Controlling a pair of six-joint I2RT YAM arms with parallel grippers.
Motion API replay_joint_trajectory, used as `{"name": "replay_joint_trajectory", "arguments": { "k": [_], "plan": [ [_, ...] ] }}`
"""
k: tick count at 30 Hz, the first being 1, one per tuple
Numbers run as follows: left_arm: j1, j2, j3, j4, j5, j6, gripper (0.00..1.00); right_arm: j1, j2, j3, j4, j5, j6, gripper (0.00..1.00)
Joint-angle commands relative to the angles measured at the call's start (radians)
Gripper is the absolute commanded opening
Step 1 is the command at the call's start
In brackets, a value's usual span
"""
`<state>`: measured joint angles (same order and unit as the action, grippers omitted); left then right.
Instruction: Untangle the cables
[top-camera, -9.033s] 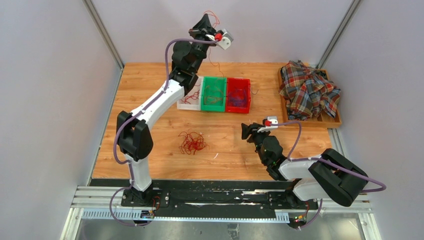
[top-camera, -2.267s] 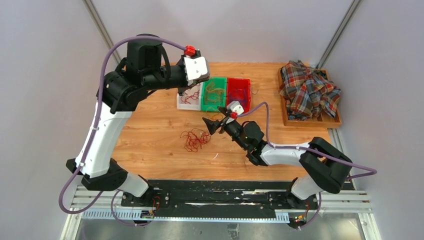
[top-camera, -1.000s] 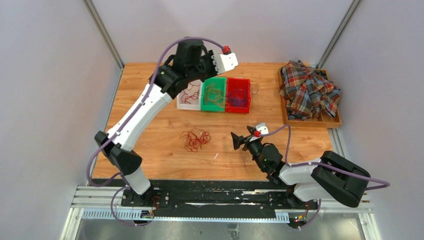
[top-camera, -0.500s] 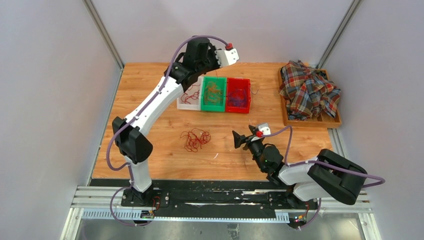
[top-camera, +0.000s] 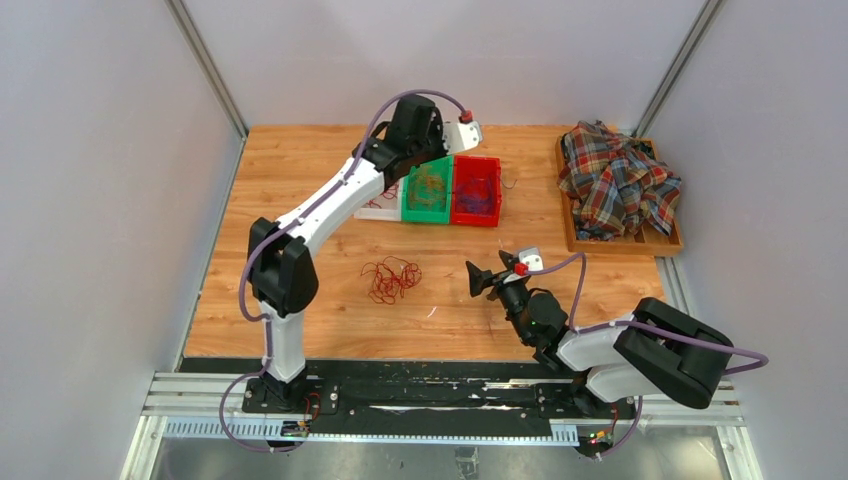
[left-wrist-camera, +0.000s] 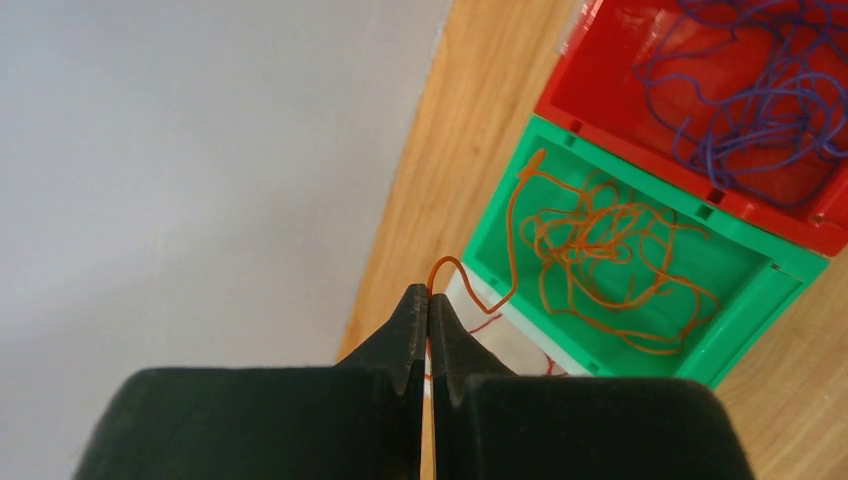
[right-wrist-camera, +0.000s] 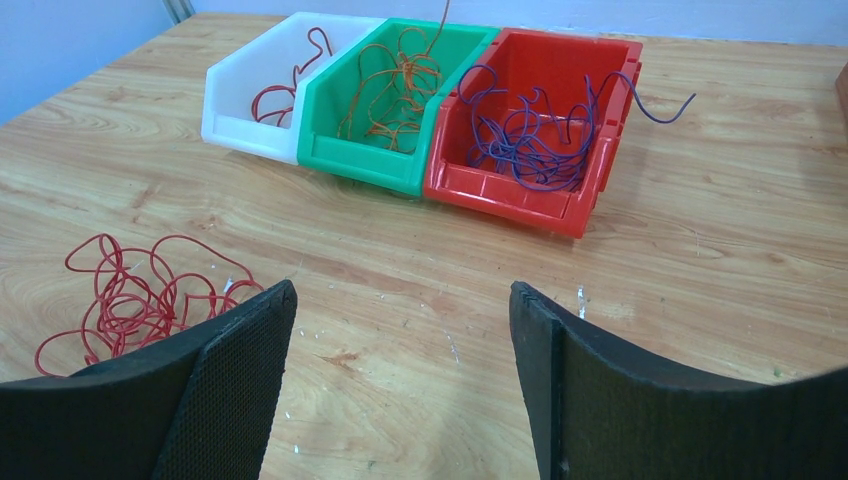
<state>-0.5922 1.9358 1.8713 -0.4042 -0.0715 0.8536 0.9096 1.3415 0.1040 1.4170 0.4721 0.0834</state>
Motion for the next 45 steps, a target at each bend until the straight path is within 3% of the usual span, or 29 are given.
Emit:
{"name": "replay_joint_trajectory", "arguments": {
  "k": [1,22,29,35,37,40,45],
  "plan": [
    [0.0,0.036,-0.021,0.01,0.001,-0.028,0.01,-0.003,0.008,-0.013,0.052,0.025,0.012,0.78],
    [0.0,0.215,-0.065,0.047,0.048,-0.132,0.0,-0.034,0.024,-0.027,0.077,0.021,0.058,0.78],
    [0.012,0.265,-0.115,0.137,-0.008,-0.113,0.0,-0.045,0.027,-0.033,0.083,0.016,0.071,0.78],
    [0.023,0.271,-0.064,0.052,0.041,-0.153,0.01,-0.052,0.035,-0.032,0.089,0.006,0.077,0.77],
    [0.025,0.255,-0.019,-0.013,0.085,-0.171,0.09,-0.055,0.038,-0.032,0.093,0.001,0.079,0.77],
    [0.025,0.233,0.041,-0.126,0.156,-0.182,0.41,-0.057,0.036,-0.034,0.095,0.0,0.082,0.77],
    [0.025,0.179,0.048,-0.211,0.175,-0.181,0.56,-0.057,0.035,-0.038,0.098,-0.001,0.082,0.77]
  ]
}}
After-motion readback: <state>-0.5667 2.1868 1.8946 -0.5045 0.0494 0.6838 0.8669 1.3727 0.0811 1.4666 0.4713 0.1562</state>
